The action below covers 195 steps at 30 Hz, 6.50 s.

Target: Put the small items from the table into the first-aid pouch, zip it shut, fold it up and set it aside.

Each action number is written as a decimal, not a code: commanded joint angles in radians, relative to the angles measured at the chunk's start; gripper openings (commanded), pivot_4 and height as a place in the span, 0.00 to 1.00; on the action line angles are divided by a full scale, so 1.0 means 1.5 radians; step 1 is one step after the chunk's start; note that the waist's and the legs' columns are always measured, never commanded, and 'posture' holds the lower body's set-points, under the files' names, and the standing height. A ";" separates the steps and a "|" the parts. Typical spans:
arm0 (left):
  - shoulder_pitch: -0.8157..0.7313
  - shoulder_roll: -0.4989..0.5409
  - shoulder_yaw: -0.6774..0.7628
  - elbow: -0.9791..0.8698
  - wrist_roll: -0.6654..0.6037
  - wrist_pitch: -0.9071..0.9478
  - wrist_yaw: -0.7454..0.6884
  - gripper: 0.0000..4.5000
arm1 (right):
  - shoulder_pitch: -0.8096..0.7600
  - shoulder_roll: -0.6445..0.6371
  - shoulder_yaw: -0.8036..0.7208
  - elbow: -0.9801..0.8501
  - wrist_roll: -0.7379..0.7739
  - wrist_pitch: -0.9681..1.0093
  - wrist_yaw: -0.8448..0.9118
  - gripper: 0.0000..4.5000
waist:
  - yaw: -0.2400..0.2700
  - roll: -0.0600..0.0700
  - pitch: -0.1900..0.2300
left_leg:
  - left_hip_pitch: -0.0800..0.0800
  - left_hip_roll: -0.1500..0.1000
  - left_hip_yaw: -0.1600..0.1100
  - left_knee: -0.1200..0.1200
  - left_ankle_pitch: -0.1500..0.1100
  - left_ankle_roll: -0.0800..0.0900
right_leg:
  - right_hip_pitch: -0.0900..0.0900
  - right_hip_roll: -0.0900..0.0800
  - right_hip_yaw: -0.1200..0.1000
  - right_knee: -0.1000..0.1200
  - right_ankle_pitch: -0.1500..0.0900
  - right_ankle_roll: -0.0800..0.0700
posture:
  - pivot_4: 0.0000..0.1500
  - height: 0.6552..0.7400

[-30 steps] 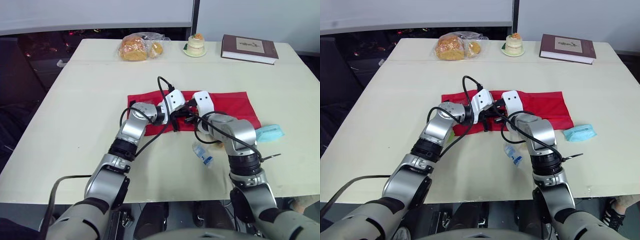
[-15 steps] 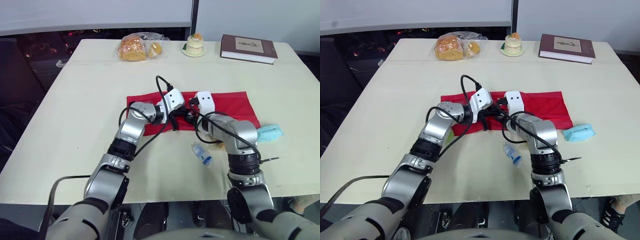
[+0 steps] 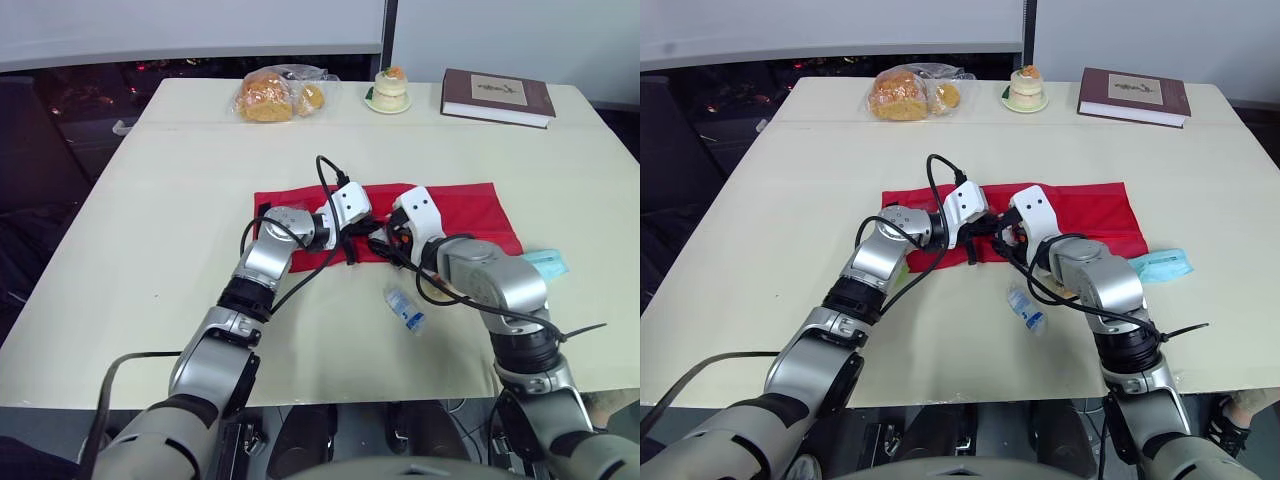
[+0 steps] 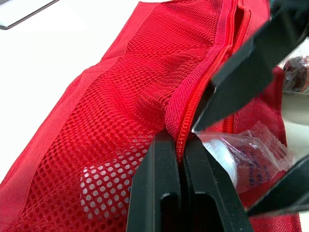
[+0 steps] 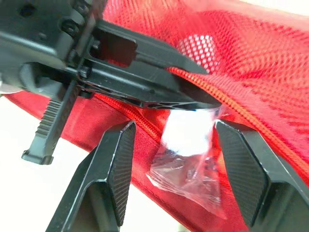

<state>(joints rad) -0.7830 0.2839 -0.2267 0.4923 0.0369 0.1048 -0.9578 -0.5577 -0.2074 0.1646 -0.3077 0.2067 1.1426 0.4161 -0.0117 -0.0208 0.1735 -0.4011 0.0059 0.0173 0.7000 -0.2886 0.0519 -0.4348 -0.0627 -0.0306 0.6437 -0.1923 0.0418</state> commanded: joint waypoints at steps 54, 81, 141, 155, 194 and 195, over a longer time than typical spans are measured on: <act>-0.004 0.025 0.018 0.031 -0.009 -0.037 0.019 0.00 | 0.314 -0.162 -0.153 -0.151 0.067 -0.476 0.156 0.13 | 0.003 0.000 0.000 | 0.000 0.000 0.001 0.000 0.000 0.000 | 0.000 0.000 0.001 -0.001 0.000 0.000 | 1.00 0.87; -0.006 0.046 0.023 0.032 -0.011 -0.036 0.010 0.00 | 0.615 -0.388 -0.656 -0.264 0.475 -0.446 0.346 0.99 | 0.017 0.000 0.000 | 0.002 0.001 0.001 0.000 0.000 0.000 | 0.002 0.000 0.001 -0.001 -0.001 0.001 | 1.00 0.87; -0.031 0.029 0.025 0.028 -0.018 -0.026 0.003 0.00 | 0.542 -0.243 -0.077 -0.261 0.039 -0.477 0.178 0.99 | 0.018 0.000 0.000 | 0.001 0.000 0.001 0.001 0.000 0.000 | 0.002 0.000 0.001 -0.001 -0.001 0.001 | 1.00 0.87; -0.032 0.029 0.023 0.022 -0.016 -0.022 0.003 0.00 | 0.492 -0.252 -0.033 -0.232 0.037 -0.393 0.144 0.56 | 0.018 0.000 0.000 | 0.001 0.000 0.001 0.001 0.000 0.000 | 0.002 0.000 0.001 -0.001 -0.001 0.001 | 1.00 0.87; -0.014 0.021 0.025 -0.015 -0.024 -0.010 0.008 0.00 | 0.225 -0.126 -0.038 -0.202 0.133 -0.066 -0.097 0.01 | 0.017 0.000 0.000 | 0.001 0.000 0.001 0.001 0.000 0.000 | 0.002 0.000 0.001 -0.001 0.000 0.001 | 1.00 0.87; -0.012 0.021 0.024 -0.019 -0.025 -0.009 0.007 0.00 | 0.217 -0.114 -0.040 -0.192 0.128 -0.058 -0.109 0.01 | 0.016 0.000 0.000 | 0.001 0.000 0.001 0.001 0.000 0.000 | 0.002 0.000 0.001 -0.001 0.000 0.001 | 1.00 0.87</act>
<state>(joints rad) -0.8003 0.3165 -0.2049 0.5183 0.0239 0.0945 -0.9477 -0.2093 -0.3955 0.1125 -0.5944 0.4046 1.0398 0.2832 0.0129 -0.0207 0.1739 -0.3994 0.0059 0.0184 0.7019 -0.2890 0.0524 -0.4318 -0.0623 -0.0293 0.6427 -0.1929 0.0426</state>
